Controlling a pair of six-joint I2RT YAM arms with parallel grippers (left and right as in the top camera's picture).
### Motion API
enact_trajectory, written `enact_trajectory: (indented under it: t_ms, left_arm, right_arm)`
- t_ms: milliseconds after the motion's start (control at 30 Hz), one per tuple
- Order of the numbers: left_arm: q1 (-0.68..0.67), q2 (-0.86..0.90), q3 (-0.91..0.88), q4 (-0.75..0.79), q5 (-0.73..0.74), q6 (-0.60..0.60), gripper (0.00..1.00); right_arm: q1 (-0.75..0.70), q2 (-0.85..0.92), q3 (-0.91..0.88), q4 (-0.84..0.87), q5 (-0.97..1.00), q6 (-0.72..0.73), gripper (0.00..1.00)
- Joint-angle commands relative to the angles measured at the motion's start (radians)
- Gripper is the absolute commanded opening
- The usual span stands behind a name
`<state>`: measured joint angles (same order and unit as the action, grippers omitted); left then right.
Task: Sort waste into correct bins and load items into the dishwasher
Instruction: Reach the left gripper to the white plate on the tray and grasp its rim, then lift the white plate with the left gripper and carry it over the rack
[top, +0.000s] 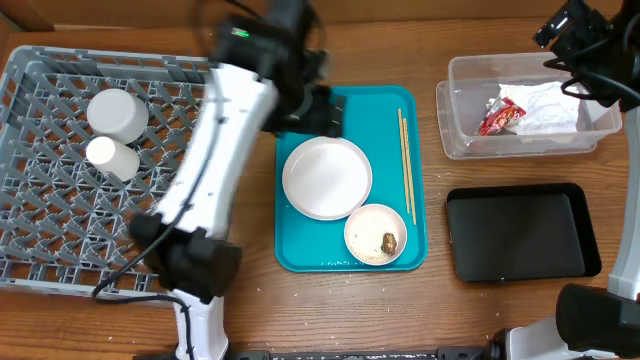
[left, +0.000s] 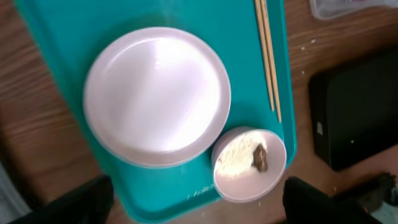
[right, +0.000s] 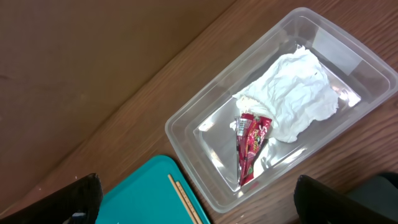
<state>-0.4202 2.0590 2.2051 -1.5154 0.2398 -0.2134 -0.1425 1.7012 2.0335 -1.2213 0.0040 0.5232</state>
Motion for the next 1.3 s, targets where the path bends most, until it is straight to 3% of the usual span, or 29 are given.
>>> enact_trajectory:
  t_ms: [0,67,200,367,533,700,867,900,967,1133,1267]
  left_arm:
    - [-0.080,0.039,-0.156,0.171,-0.070,-0.149,0.78]
    - [-0.115,0.050,-0.213,0.276,-0.124,-0.218,0.68]
    - [-0.172,0.084,-0.283,0.421,-0.237,-0.339,0.68]
    - [-0.237,0.143,-0.320,0.558,-0.261,-0.368,0.63]
    - [-0.292,0.211,-0.319,0.544,-0.407,-0.452,0.61]
    - [-0.309,0.263,-0.319,0.518,-0.435,-0.528,0.56]
    - [-0.307,0.284,-0.320,0.518,-0.433,-0.571,0.33]
    - [-0.307,0.285,-0.319,0.518,-0.431,-0.573,0.18]
    - [-0.307,0.285,-0.319,0.526,-0.434,-0.573,0.06]
    - [-0.291,0.280,-0.262,0.476,-0.433,-0.534,0.04]
    - [-0.244,0.263,-0.043,0.291,-0.431,-0.527,0.04]
  right_arm:
    - [0.001,-0.001,0.010,0.004,0.003,0.000,1.00]
    - [0.001,-0.001,0.010,0.004,0.003,0.000,1.00]
    - [0.001,-0.001,0.010,0.004,0.003,0.000,1.00]
    - [0.001,-0.001,0.010,0.004,0.003,0.000,1.00]
    - [0.001,-0.001,0.010,0.004,0.003,0.000,1.00]
    - [0.001,-0.001,0.010,0.004,0.003,0.000,1.00]
    - [0.001,-0.001,0.010,0.004,0.003,0.000,1.00]
    - [0.001,-0.001,0.010,0.004,0.003,0.000,1.00]
    - [0.001,-0.001,0.010,0.004,0.003,0.000,1.00]
    - [0.001,-0.001,0.010,0.004,0.003,0.000,1.00]
    - [0.001,-0.001,0.010,0.004,0.003,0.000,1.00]
